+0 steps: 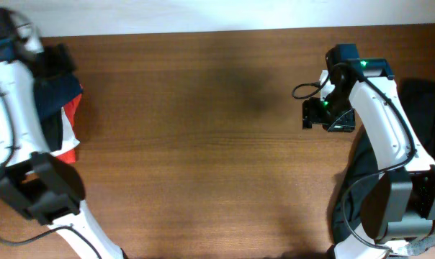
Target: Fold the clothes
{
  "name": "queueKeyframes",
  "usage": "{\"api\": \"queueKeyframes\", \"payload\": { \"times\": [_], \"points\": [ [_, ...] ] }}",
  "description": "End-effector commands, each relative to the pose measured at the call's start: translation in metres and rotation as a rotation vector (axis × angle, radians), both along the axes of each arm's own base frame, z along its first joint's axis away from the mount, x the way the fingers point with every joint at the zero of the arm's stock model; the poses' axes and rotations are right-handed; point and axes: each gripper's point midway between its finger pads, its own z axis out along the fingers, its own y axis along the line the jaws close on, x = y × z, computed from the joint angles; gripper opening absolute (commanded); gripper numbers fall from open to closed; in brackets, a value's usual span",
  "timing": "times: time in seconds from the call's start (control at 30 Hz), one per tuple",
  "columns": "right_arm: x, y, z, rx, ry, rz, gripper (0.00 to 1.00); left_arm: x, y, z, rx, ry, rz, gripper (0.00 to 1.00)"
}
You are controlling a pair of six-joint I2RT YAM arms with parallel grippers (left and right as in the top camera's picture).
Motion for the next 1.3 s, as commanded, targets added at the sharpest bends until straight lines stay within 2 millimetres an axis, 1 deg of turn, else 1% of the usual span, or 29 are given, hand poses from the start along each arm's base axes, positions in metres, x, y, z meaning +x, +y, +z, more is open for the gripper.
{"api": "queueKeyframes", "payload": {
  "times": [0.0, 0.03, 0.07, 0.1, 0.13, 0.17, 0.2, 0.23, 0.27, 0.3, 0.37, 0.4, 0.43, 0.47, 0.5, 0.53, 0.57, 0.6, 0.63, 0.67, 0.7, 0.73, 0.77, 0.8, 0.83, 1.17, 1.2, 1.23, 1.27],
  "points": [
    [0.009, 0.021, 0.018, 0.129, -0.071, 0.005, 0.83, 0.011, -0.097, -0.005, -0.025, 0.050, -0.194, 0.99],
    [0.007, 0.021, 0.018, 0.129, -0.065, 0.005, 0.87, 0.004, -0.130, -0.012, -0.035, 0.100, -0.257, 0.99],
    [0.002, 0.021, 0.018, 0.133, -0.048, 0.021, 0.90, -0.013, -0.168, -0.024, -0.047, 0.194, -0.332, 0.99],
    [-0.004, 0.022, 0.018, 0.139, -0.024, 0.025, 0.92, -0.031, -0.189, -0.032, -0.049, 0.273, -0.373, 0.99],
    [-0.013, 0.022, 0.017, 0.139, 0.014, 0.023, 0.96, -0.053, -0.204, -0.038, -0.039, 0.371, -0.407, 0.99],
    [-0.023, 0.022, 0.017, 0.139, 0.058, 0.025, 0.99, -0.073, -0.211, -0.040, -0.020, 0.451, -0.426, 0.99],
    [-0.037, 0.023, 0.018, 0.143, 0.111, 0.043, 0.99, -0.096, -0.217, -0.041, -0.020, 0.541, -0.446, 0.99],
    [-0.050, 0.023, 0.019, 0.144, 0.166, 0.039, 0.99, -0.108, -0.221, -0.041, -0.022, 0.590, -0.458, 0.99],
    [-0.066, 0.028, 0.024, 0.182, 0.223, 0.080, 0.99, -0.115, -0.228, -0.042, -0.035, 0.604, -0.456, 0.99],
    [-0.072, 0.029, 0.026, 0.187, 0.242, 0.084, 0.99, -0.125, -0.232, -0.044, -0.058, 0.627, -0.465, 0.99],
    [-0.078, 0.029, 0.029, 0.187, 0.215, 0.085, 0.99, -0.150, -0.229, -0.047, -0.063, 0.681, -0.464, 0.99],
    [-0.078, 0.029, 0.032, 0.184, 0.156, 0.091, 0.99, -0.163, -0.226, -0.047, -0.055, 0.700, -0.461, 0.99],
    [-0.080, 0.029, 0.039, 0.177, 0.048, 0.087, 0.99, -0.178, -0.223, -0.042, -0.048, 0.658, -0.456, 0.99],
    [-0.085, 0.028, 0.048, 0.171, -0.077, 0.093, 0.99, -0.185, -0.222, -0.034, -0.044, 0.576, -0.449, 0.99],
    [-0.089, 0.028, 0.056, 0.165, -0.176, 0.101, 0.99, -0.193, -0.220, -0.020, -0.041, 0.414, -0.428, 0.99],
    [-0.094, 0.026, 0.063, 0.151, -0.279, 0.108, 0.99, -0.199, -0.213, -0.007, -0.010, 0.279, -0.395, 0.99],
    [-0.098, 0.025, 0.069, 0.138, -0.354, 0.112, 0.99, -0.210, -0.200, 0.009, 0.043, 0.135, -0.339, 0.99],
    [-0.104, 0.023, 0.076, 0.126, -0.429, 0.116, 0.99, -0.223, -0.192, 0.025, 0.074, 0.000, -0.318, 0.99],
    [-0.109, 0.021, 0.087, 0.107, -0.523, 0.118, 0.99, -0.243, -0.186, 0.046, 0.087, -0.176, -0.302, 0.99],
    [-0.112, 0.016, 0.094, 0.079, -0.588, 0.113, 0.99, -0.256, -0.184, 0.056, 0.086, -0.267, -0.297, 0.99],
    [-0.117, 0.011, 0.105, 0.047, -0.675, 0.105, 0.99, -0.269, -0.182, 0.063, 0.086, -0.353, -0.292, 0.99],
    [-0.124, 0.008, 0.113, 0.027, -0.738, 0.100, 0.99, -0.288, -0.179, 0.067, 0.086, -0.436, -0.287, 0.99],
    [-0.132, 0.008, 0.116, 0.026, -0.759, 0.100, 0.99, -0.297, -0.178, 0.067, 0.086, -0.469, -0.285, 0.99],
    [-0.138, 0.008, 0.114, 0.027, -0.749, 0.101, 0.99, -0.302, -0.177, 0.068, 0.085, -0.493, -0.283, 0.99],
    [-0.141, 0.008, 0.113, 0.027, -0.739, 0.100, 0.99, -0.305, -0.177, 0.071, 0.085, -0.506, -0.282, 0.99],
    [-0.140, 0.008, 0.111, 0.027, -0.734, 0.100, 0.99, -0.306, -0.176, 0.069, 0.085, -0.498, -0.283, 0.99],
    [-0.142, 0.003, 0.117, -0.009, -0.768, 0.100, 0.99, -0.306, -0.176, 0.069, 0.085, -0.498, -0.283, 0.99],
    [-0.140, -0.002, 0.126, -0.041, -0.839, 0.086, 0.99, -0.306, -0.176, 0.069, 0.085, -0.498, -0.283, 0.99],
    [-0.137, -0.003, 0.130, -0.057, -0.899, 0.099, 0.99, -0.306, -0.176, 0.069, 0.085, -0.498, -0.283, 0.99]
  ]
}}
